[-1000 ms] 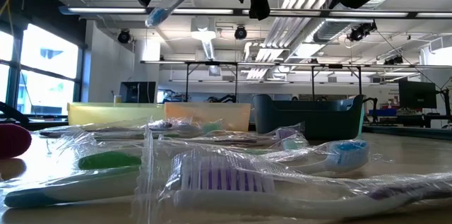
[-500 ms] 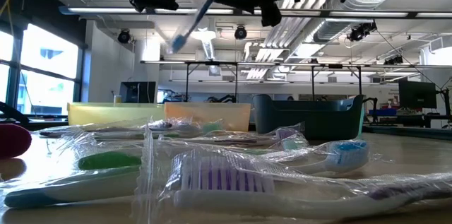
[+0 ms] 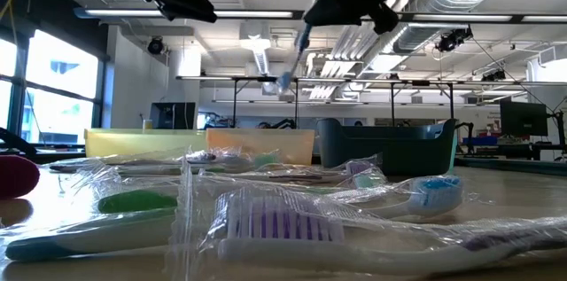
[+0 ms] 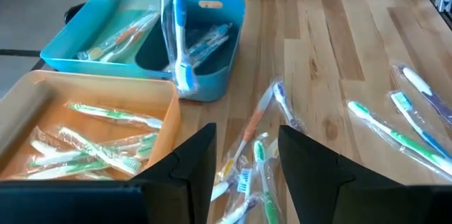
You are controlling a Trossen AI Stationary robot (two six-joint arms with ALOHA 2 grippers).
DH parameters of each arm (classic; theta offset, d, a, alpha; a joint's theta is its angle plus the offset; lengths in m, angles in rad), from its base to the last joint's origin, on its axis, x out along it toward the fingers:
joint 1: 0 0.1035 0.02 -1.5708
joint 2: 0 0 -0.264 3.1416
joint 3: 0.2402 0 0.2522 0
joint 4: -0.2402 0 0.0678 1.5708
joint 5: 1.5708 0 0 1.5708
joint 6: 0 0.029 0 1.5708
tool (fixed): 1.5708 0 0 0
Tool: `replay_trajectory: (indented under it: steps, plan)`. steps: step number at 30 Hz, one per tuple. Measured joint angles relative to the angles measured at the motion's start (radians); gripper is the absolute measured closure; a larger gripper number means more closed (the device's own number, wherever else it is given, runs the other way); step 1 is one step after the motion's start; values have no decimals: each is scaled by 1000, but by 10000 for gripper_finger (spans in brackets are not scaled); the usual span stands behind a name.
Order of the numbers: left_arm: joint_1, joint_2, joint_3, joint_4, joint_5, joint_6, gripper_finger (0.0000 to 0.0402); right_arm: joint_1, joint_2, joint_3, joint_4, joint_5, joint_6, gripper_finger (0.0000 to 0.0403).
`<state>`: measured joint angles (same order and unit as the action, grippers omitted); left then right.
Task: Pick & Place Toothbrushes
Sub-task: Put the blue toothbrush into the dark blue bin
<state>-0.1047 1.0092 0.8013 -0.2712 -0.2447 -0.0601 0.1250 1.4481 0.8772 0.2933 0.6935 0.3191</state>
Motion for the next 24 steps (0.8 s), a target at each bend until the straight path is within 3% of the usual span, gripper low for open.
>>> replay_trajectory:
  steps: [5,15,24]
  plan:
    - [0,0,0,-20,0,-1,254,16,-50,0,-113,87,17,380]
    - [0,0,0,-24,-1,-1,254,97,-175,-5,-458,203,205,384]
    - [0,0,0,-16,-1,-4,254,171,-240,-128,-471,307,349,384]
